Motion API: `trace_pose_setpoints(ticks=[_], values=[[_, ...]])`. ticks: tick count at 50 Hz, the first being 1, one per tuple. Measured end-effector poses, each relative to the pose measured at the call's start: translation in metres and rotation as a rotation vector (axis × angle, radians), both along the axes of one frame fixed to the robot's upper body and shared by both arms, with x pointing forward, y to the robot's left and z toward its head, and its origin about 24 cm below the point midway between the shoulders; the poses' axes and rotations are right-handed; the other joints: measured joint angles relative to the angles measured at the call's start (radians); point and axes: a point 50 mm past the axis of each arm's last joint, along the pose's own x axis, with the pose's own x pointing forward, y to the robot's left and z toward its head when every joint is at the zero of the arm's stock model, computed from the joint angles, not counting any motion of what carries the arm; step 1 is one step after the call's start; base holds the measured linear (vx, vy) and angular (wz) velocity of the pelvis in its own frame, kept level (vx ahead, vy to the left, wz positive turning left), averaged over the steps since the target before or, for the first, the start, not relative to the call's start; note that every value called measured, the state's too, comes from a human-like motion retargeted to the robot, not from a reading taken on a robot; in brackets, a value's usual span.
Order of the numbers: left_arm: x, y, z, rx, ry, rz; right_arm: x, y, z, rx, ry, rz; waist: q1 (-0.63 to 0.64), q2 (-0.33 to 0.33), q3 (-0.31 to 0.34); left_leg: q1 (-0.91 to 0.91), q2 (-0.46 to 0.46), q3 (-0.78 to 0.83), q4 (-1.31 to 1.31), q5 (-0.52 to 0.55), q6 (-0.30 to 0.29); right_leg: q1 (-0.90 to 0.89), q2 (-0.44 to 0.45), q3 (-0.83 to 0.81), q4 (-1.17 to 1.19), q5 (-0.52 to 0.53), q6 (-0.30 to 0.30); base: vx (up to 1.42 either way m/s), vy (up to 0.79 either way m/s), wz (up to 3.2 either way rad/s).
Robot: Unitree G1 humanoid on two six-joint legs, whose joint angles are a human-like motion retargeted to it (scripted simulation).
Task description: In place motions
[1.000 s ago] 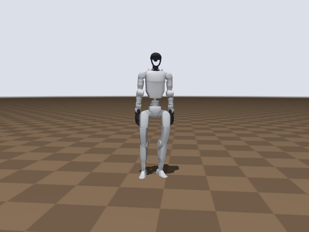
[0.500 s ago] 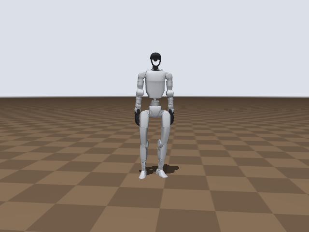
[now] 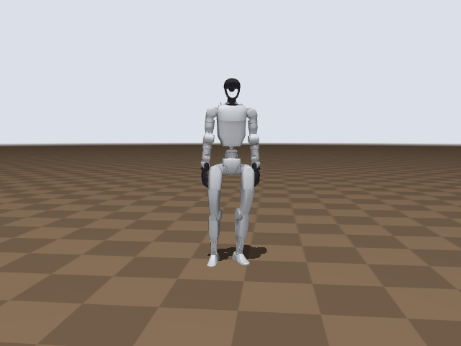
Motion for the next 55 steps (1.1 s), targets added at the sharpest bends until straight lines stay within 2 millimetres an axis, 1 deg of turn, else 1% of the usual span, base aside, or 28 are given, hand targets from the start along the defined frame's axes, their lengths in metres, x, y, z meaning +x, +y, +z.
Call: trace_pose_setpoints(ticks=[13, 30, 43, 49, 55], values=[[-0.001, 0.0, 0.0, 0.0, 0.002, -0.01, -0.003, -0.001, 0.0, -0.001, 0.011, -0.012, 0.002, -0.003, -0.002, 0.002, -0.002, -0.001, -0.001, -0.003, 0.002, 0.001, -0.003, 0.0, 0.001, 0.004, 0.002, 0.0, 0.0, 0.0], [0.001, 0.003, 0.0, 0.003, -0.002, -0.025, 0.0, -0.003, 0.001, -0.001, 0.005, -0.004, 0.008, -0.002, -0.005, 0.004, -0.003, -0.002, 0.001, -0.008, 0.006, 0.002, -0.006, 0.002, 0.002, 0.009, 0.003, 0.0, 0.0, 0.0], [0.004, 0.008, 0.001, 0.026, -0.023, -0.028, -0.002, -0.009, 0.001, -0.022, 0.01, -0.005, 0.009, -0.01, 0.008, 0.005, -0.011, -0.015, 0.01, -0.01, 0.012, 0.015, -0.013, -0.002, 0.003, 0.009, 0.008, 0.0, 0.0, 0.0], [0.004, 0.006, 0.0, 0.029, -0.031, -0.029, -0.004, -0.013, 0.002, -0.041, 0.016, -0.012, 0.014, -0.014, 0.009, 0.002, -0.022, -0.023, 0.015, -0.011, 0.02, 0.017, -0.024, 0.0, 0.004, 0.013, 0.014, 0.0, 0.04, 0.01], [0.005, 0.003, 0.0, 0.028, -0.044, -0.036, -0.001, -0.017, 0.003, -0.061, 0.007, -0.016, 0.016, -0.013, 0.014, 0.003, -0.04, -0.029, 0.011, -0.012, 0.041, 0.016, -0.039, 0.004, 0.004, 0.024, 0.021, -0.01, 0.1, -0.04]])
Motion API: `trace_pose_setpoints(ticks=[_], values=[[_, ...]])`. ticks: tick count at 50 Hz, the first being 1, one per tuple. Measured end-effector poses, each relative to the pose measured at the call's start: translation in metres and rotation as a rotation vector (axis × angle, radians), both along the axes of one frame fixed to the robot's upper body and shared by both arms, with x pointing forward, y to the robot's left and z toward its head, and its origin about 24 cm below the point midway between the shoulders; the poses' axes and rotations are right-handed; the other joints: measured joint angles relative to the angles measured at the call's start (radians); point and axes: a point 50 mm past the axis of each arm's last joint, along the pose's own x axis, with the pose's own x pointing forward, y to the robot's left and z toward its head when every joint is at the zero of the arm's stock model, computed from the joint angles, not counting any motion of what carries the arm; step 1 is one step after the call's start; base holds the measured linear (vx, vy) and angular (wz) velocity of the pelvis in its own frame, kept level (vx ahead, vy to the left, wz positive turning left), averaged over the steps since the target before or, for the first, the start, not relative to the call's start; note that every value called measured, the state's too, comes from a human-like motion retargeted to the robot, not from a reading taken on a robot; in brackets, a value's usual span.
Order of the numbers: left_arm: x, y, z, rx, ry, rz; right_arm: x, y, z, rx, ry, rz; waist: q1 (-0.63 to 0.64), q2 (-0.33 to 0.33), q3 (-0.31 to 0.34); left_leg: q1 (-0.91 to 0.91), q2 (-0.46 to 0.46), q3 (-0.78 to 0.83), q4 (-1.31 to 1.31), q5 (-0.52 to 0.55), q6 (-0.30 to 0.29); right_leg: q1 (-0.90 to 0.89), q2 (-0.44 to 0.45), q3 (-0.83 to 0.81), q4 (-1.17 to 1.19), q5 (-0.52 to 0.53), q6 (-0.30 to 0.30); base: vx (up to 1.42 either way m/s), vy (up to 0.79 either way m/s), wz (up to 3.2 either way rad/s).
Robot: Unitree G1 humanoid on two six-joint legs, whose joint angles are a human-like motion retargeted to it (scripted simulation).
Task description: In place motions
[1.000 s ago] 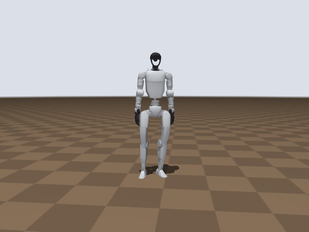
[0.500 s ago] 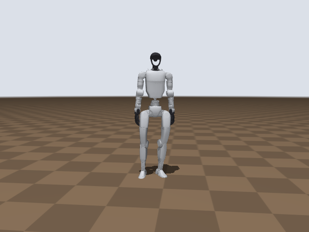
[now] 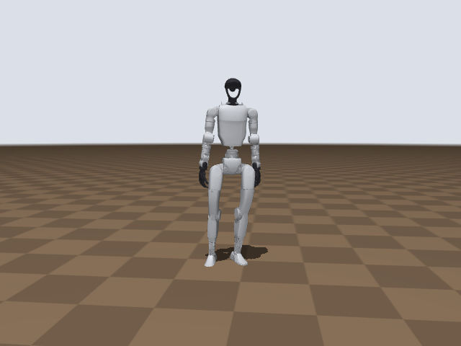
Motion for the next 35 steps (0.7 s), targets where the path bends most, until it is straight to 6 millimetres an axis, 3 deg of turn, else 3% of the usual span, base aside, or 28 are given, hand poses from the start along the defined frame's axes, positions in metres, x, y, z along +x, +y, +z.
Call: trace_pose_setpoints(ticks=[8, 12, 15, 17, 19, 20, 22, 26, 29, 35], values=[[0.002, 0.003, 0.0, 0.018, -0.01, 0.007, 0.011, 0.003, -0.002, 0.019, -0.044, 0.01, 0.005, -0.002, 0.022, 0.006, -0.018, -0.008, -0.011, 0.002, 0.022, -0.014, -0.015, 0.01, 0.022, 0.016, 0.018, -0.03, 0.1, -0.17], [-0.002, 0.008, 0.001, 0.035, 0.002, 0.041, 0.025, 0.004, -0.002, 0.016, -0.088, 0.05, -0.001, 0.021, 0.012, -0.017, 0.006, 0.017, -0.021, 0.002, 0.026, -0.08, -0.009, 0.068, 0.086, 0.033, 0.078, -0.08, 0.05, -0.57], [-0.005, 0.014, 0.002, 0.054, 0.0, 0.068, 0.039, 0.002, -0.001, 0.0, -0.127, 0.102, -0.016, 0.035, 0.019, -0.026, 0.025, 0.056, -0.027, 0.003, 0.025, -0.124, 0.012, 0.214, 0.13, 0.028, 0.132, -0.09, 0.02, -0.67], [-0.005, 0.022, 0.004, 0.077, -0.004, 0.064, 0.045, 0.001, -0.001, -0.012, -0.147, 0.123, -0.054, 0.047, 0.038, -0.019, 0.035, 0.049, -0.028, 0.008, 0.023, -0.117, 0.018, 0.268, 0.135, 0.028, 0.127, -0.08, -0.01, 0.21], [-0.002, 0.031, 0.005, 0.104, -0.009, 0.054, 0.046, -0.001, 0.0, -0.027, -0.155, 0.131, -0.088, 0.056, 0.052, -0.012, 0.043, 0.034, -0.028, 0.011, 0.02, -0.095, -0.009, 0.21, 0.121, 0.04, 0.074, -0.05, -0.06, 0.49], [0.0, 0.035, 0.006, 0.118, -0.011, 0.05, 0.045, -0.003, 0.0, -0.035, -0.154, 0.131, -0.096, 0.056, 0.055, -0.008, 0.045, 0.028, -0.027, 0.011, 0.018, -0.08, -0.025, 0.169, 0.109, 0.05, 0.042, 0.01, -0.1, 0.36], [0.003, 0.042, 0.007, 0.137, -0.025, 0.049, 0.035, -0.006, 0.0, -0.05, -0.124, 0.115, -0.088, 0.027, 0.05, 0.003, 0.02, 0.017, -0.023, 0.007, 0.016, -0.046, -0.062, 0.098, 0.07, 0.046, 0.088, 0.1, -0.11, 0.26], [0.006, 0.047, 0.008, 0.128, -0.047, 0.072, -0.004, -0.01, 0.002, -0.062, 0.002, 0.026, -0.001, -0.013, 0.009, 0.011, -0.001, 0.01, -0.015, 0.0, 0.005, -0.016, -0.07, 0.058, 0.013, 0.046, 0.055, 0.2, -0.14, 0.12], [0.013, 0.033, 0.004, 0.097, -0.079, 0.128, -0.022, -0.013, 0.004, -0.074, 0.048, -0.06, 0.066, -0.015, -0.008, -0.002, 0.01, 0.012, -0.006, -0.001, -0.008, -0.011, -0.073, 0.023, -0.004, 0.046, 0.057, 0.02, -0.05, 0.2], [0.015, 0.004, -0.001, -0.051, -0.065, 0.185, -0.029, -0.019, 0.005, -0.122, 0.053, -0.09, 0.015, 0.01, -0.026, -0.038, 0.022, -0.036, 0.001, 0.015, -0.025, 0.002, -0.053, -0.014, -0.011, 0.02, 0.048, -0.05, 0.08, 0.64]])
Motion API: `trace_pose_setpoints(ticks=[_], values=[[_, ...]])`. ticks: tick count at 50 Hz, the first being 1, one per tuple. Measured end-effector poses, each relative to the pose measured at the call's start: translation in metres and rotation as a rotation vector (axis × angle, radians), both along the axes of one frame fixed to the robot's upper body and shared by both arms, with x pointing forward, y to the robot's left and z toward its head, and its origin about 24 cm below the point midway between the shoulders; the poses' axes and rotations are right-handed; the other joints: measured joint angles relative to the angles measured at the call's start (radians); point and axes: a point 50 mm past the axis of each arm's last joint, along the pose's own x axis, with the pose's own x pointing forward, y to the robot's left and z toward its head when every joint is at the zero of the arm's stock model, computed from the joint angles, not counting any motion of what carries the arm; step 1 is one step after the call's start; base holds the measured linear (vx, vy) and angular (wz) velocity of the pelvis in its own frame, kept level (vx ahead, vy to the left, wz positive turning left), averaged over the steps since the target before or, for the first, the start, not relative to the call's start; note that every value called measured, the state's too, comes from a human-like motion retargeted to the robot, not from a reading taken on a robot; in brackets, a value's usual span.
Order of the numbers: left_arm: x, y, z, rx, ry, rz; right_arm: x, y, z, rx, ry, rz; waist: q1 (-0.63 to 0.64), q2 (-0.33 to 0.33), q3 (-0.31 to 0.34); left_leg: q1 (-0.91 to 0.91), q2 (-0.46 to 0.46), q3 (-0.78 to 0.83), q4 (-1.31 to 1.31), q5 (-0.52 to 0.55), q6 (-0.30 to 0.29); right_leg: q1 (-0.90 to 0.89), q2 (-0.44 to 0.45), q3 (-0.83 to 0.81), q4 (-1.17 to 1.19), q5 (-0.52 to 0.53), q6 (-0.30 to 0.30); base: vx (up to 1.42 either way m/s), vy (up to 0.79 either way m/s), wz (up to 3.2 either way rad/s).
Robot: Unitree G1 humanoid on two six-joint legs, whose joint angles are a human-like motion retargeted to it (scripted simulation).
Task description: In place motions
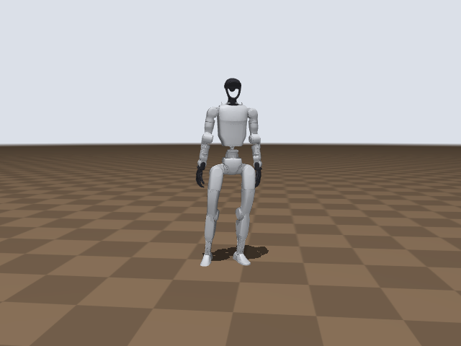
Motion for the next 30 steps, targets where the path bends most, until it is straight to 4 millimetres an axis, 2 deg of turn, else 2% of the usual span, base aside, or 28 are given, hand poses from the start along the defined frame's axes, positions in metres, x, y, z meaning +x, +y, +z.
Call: trace_pose_setpoints(ticks=[5, 10, 15, 22, 30], values=[[0.001, -0.01, -0.001, -0.008, -0.002, -0.107, -0.005, 0.003, 0.0, 0.01, -0.003, -0.062, 0.021, 0.005, -0.006, -0.032, 0.007, -0.042, 0.014, 0.012, -0.015, 0.009, 0.004, -0.029, 0.003, -0.018, 0.0, -0.13, 0.14, 0.6], [-0.003, -0.014, -0.001, -0.012, 0.013, -0.073, -0.008, 0.011, -0.002, 0.033, -0.011, -0.078, 0.077, -0.011, -0.006, -0.05, 0.001, -0.08, 0.021, 0.024, -0.027, 0.031, 0.003, -0.07, -0.005, -0.029, -0.001, -0.07, 0.1, 0.57], [-0.005, -0.008, -0.001, 0.018, 0.019, -0.016, 0.003, 0.016, -0.005, 0.054, -0.062, -0.022, 0.118, -0.022, 0.003, -0.063, -0.007, -0.117, 0.017, 0.042, -0.037, 0.053, 0.0, -0.111, -0.008, -0.039, 0.003, -0.11, 0.1, 0.57], [-0.013, 0.003, 0.001, 0.069, 0.04, -0.046, 0.021, 0.013, -0.007, 0.047, -0.128, 0.058, 0.184, -0.019, 0.02, -0.062, -0.026, -0.152, 0.007, 0.06, -0.042, 0.081, -0.01, -0.158, -0.013, -0.043, 0.01, -0.13, 0.07, 0.39], [-0.02, 0.004, 0.002, 0.085, 0.051, -0.063, 0.03, 0.015, -0.007, 0.074, -0.166, 0.039, 0.25, -0.016, 0.035, -0.053, -0.051, -0.17, 0.011, 0.063, -0.038, 0.109, -0.027, -0.19, -0.019, -0.042, 0.014, -0.03, 0.02, 0.14]])
